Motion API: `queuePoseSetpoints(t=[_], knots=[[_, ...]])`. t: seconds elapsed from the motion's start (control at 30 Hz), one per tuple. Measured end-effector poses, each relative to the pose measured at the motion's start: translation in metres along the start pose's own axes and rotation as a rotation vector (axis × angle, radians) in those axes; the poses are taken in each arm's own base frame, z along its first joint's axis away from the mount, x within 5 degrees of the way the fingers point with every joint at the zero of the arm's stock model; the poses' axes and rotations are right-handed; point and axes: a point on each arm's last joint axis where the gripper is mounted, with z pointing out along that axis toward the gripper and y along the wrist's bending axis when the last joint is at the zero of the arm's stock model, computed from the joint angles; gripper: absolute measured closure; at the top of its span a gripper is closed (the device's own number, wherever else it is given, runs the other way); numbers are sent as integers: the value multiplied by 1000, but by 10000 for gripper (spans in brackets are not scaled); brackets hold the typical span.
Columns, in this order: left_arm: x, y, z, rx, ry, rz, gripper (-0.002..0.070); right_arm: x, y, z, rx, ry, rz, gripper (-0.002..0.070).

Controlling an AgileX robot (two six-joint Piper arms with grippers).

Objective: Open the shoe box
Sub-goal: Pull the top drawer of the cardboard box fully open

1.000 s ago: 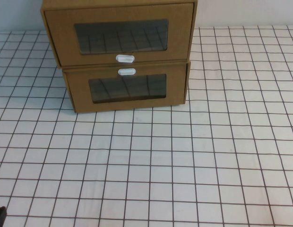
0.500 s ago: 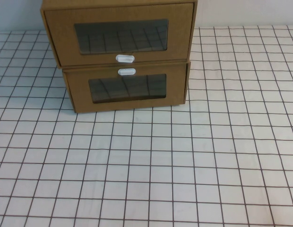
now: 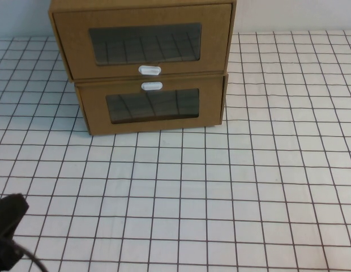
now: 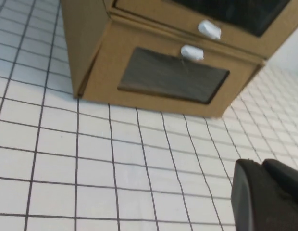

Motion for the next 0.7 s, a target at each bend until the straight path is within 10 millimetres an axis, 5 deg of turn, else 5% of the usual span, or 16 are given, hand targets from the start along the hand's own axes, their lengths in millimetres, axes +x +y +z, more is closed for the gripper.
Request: queuePoseSetpoints(t=[0.3,0.5,0.7], knots=[[-110,-38,54,44,157,300,677,0,0,0,0,0,0,690],[-182,-51,118,69,139,405,677,0,0,0,0,0,0,690],[-234,-61,169,116,68,466,677,0,0,0,0,0,0,689]])
